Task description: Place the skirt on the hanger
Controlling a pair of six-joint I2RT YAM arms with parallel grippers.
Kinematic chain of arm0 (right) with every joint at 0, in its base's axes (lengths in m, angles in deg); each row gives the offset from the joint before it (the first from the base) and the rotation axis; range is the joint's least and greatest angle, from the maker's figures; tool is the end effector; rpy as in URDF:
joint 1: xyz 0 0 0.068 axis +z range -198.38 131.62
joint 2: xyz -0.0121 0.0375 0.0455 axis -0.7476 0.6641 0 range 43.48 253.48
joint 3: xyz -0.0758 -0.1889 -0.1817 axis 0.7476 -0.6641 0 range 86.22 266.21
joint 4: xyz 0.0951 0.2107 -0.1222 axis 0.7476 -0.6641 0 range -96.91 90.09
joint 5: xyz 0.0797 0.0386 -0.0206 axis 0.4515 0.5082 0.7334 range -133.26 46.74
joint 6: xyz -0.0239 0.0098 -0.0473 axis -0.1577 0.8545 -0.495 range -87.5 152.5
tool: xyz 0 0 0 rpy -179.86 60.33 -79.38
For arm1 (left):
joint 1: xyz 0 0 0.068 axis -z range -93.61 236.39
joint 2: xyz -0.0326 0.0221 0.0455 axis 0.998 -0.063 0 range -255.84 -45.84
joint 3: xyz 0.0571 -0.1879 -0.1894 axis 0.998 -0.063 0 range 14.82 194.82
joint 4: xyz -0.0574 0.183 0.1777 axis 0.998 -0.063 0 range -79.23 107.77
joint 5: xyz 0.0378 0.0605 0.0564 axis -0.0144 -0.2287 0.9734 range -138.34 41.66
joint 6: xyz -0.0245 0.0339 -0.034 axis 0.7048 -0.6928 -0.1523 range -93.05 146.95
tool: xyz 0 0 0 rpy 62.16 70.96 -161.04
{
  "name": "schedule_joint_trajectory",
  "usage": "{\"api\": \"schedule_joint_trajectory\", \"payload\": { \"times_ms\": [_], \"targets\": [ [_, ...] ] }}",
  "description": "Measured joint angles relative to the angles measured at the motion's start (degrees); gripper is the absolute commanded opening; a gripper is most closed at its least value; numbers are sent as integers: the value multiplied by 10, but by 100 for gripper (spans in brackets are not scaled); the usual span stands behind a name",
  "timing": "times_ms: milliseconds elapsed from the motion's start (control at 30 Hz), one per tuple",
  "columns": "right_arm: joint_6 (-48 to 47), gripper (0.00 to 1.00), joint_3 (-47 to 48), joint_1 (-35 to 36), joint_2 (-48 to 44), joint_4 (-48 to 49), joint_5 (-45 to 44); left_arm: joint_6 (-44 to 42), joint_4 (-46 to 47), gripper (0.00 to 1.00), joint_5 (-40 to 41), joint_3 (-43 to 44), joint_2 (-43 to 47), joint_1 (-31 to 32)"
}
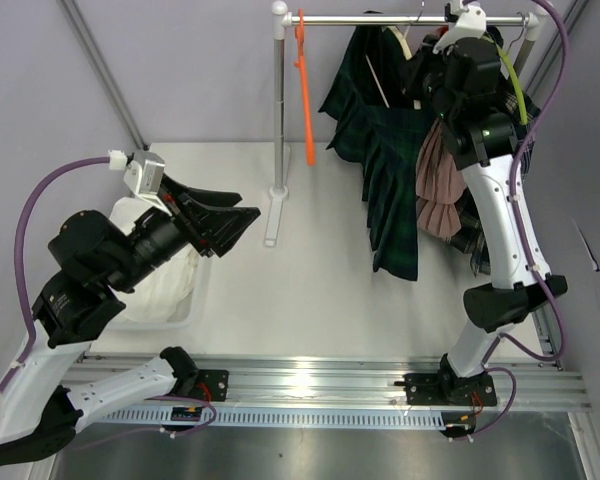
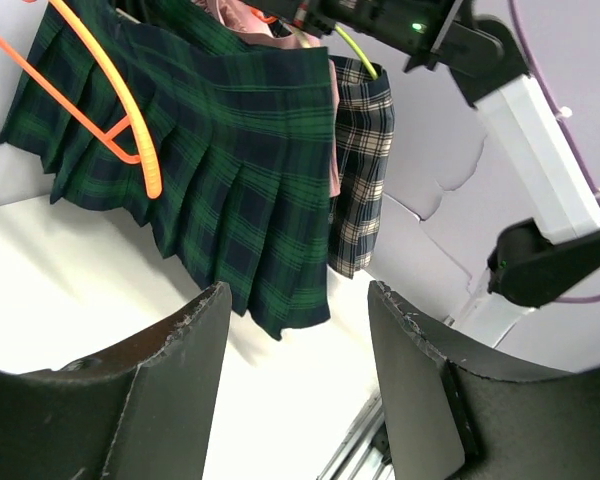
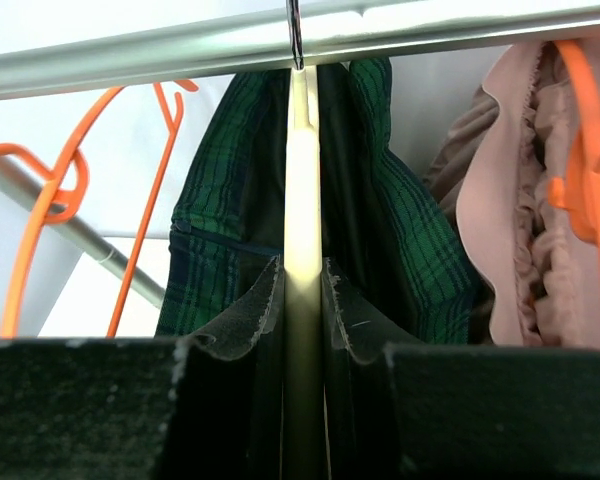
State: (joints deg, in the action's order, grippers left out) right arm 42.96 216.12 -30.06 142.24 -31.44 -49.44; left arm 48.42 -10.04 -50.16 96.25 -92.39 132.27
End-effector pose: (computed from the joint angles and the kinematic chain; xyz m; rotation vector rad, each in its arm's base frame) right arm 0.3317 0.1059 0.5518 -0.0241 1.5857 0.3082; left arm 0.0784 -0.0825 0.5080 0.3489 1.4836 -0.9764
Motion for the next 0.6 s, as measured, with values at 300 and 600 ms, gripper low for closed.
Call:
{"api": "schedule_joint_trajectory", "payload": {
  "times_ms": [300,600],
  "targets": [
    [-2,0,-19,-2,23,8,-15,-6,-7,62,0,0,-1,0],
    [-6,0,-71,-5,11,47,-19,-6,-7,62,0,-4,-12,0]
  ]
}}
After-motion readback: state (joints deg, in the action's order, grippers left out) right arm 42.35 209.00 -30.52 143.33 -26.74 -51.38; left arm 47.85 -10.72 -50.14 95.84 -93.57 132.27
